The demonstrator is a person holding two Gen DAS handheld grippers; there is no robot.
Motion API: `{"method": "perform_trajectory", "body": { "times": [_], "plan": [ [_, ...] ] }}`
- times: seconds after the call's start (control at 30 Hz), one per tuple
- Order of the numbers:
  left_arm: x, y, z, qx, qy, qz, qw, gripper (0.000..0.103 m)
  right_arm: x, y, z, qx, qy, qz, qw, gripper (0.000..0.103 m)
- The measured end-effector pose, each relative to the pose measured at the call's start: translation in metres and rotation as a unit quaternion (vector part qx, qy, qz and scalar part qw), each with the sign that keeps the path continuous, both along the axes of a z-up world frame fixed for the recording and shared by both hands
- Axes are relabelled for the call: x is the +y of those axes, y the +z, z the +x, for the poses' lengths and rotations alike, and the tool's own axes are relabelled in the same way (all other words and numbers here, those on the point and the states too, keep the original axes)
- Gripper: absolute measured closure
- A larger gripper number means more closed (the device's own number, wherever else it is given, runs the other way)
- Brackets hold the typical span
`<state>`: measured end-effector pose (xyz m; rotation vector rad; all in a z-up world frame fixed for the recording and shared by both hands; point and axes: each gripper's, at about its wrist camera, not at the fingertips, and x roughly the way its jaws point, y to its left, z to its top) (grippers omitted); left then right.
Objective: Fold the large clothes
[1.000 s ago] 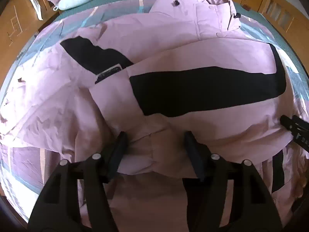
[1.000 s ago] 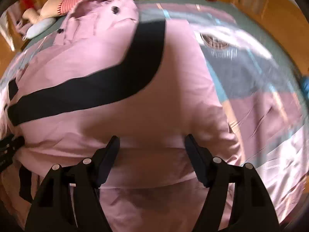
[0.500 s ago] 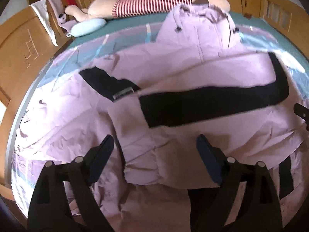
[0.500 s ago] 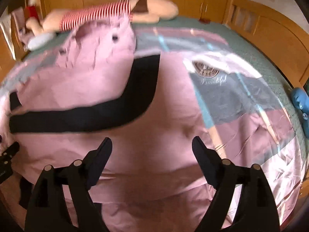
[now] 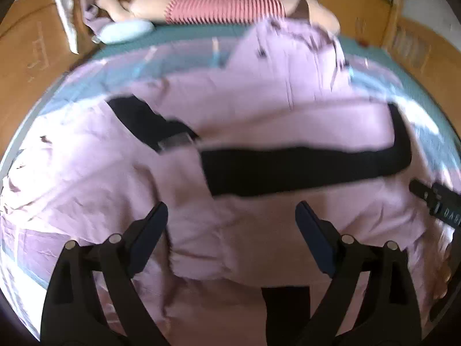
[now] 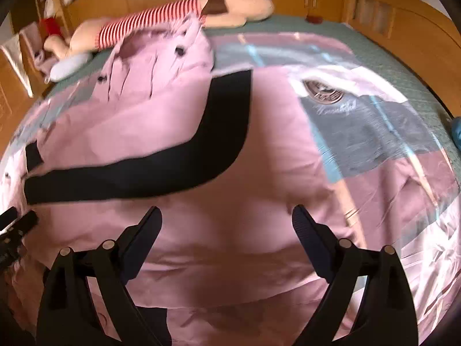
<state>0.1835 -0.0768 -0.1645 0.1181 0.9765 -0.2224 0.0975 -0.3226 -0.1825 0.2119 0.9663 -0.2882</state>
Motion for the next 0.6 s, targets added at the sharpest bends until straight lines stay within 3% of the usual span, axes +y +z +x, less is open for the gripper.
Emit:
{"method": "perform_trajectory", "body": {
  "times": [0.07, 0.13, 0.33, 0.47, 0.6],
  "plan": [
    [-0.007, -0.012, 0.002, 0.026, -0.013, 0.02, 0.9994, 0.012, 0.005, -0.014, 0.005, 0.037, 0.005, -0.008, 0.999, 0.011],
    [-0.01, -0.021, 0.004, 0.038, -0.016, 0.034, 0.9986, 0.011, 0.012, -0.017, 0.006, 0.044, 0.008, -0.027, 0.999, 0.009],
    [0.003, -0.036, 0.015, 0.08, -0.001, 0.002, 0.9968, 0.006, 0.011, -0.023, 0.006, 0.058, 0.011, -0.025, 0.998, 0.004],
    [0.001, -0.03, 0.009, 0.063, 0.006, 0.008, 0.998, 0.008, 0.012, -0.02, 0.003, 0.054, 0.008, -0.027, 0.998, 0.004],
    [0.004, -0.011, 0.004, 0.021, 0.015, -0.006, 0.9996, 0.008, 0.011, 0.0, -0.007, 0.01, -0.008, -0.03, 0.999, 0.004]
  ]
}}
